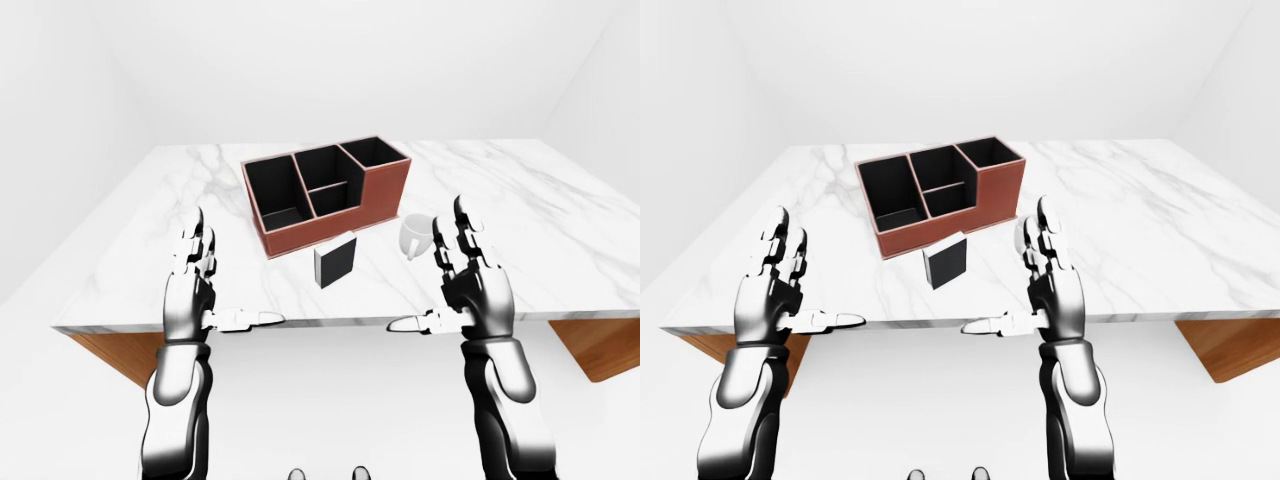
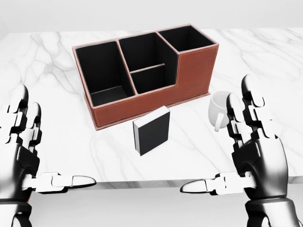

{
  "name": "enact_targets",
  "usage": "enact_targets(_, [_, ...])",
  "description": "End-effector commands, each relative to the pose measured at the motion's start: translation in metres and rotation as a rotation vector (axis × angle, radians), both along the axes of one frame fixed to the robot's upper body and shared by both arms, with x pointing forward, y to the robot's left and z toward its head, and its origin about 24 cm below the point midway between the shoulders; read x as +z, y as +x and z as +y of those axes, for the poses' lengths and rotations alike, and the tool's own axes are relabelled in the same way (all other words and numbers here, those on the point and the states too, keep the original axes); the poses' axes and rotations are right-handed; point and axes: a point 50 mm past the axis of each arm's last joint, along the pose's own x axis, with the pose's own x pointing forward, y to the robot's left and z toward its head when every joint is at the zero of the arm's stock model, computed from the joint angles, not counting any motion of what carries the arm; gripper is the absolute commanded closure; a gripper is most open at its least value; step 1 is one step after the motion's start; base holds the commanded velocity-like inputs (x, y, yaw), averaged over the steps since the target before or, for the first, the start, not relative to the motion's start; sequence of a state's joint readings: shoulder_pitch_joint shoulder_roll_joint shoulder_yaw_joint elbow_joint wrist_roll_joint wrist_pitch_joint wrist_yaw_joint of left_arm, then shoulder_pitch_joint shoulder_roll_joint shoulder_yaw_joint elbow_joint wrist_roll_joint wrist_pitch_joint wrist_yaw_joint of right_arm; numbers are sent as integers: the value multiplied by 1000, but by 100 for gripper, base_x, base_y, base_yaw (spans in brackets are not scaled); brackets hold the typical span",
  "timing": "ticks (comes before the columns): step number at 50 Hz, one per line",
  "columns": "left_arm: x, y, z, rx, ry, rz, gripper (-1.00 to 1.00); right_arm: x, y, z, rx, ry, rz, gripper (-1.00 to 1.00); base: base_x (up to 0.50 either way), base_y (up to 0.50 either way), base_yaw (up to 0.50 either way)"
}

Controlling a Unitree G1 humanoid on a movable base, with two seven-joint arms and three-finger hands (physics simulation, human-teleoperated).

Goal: Pick up the book and place it in the front compartment of the caddy.

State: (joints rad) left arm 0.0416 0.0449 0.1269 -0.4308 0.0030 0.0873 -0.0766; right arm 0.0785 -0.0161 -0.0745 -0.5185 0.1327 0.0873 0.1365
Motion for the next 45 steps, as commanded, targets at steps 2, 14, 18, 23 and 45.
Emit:
enact_targets(2, [0, 1, -1, -5, -6, 0, -98, 0, 6, -3, -55, -25, 5, -100, 0, 0, 0])
enact_targets(14, [-2, 1, 0, -4, -8, 8, -99, 2, 1, 0, 5, -7, -7, -100, 20, 0, 0])
enact_targets(18, [1, 0, -1, -5, -6, -4, -98, 0, 1, 1, 5, -13, 1, -100, 50, 0, 0])
enact_targets(23, [0, 1, 0, -5, -7, -2, -98, 0, 0, 1, 7, -14, 2, -100, 50, 0, 0])
enact_targets(45, [3, -1, -1, -8, -2, -14, -98, -2, 1, 4, -28, -62, 12, -100, 25, 0, 0])
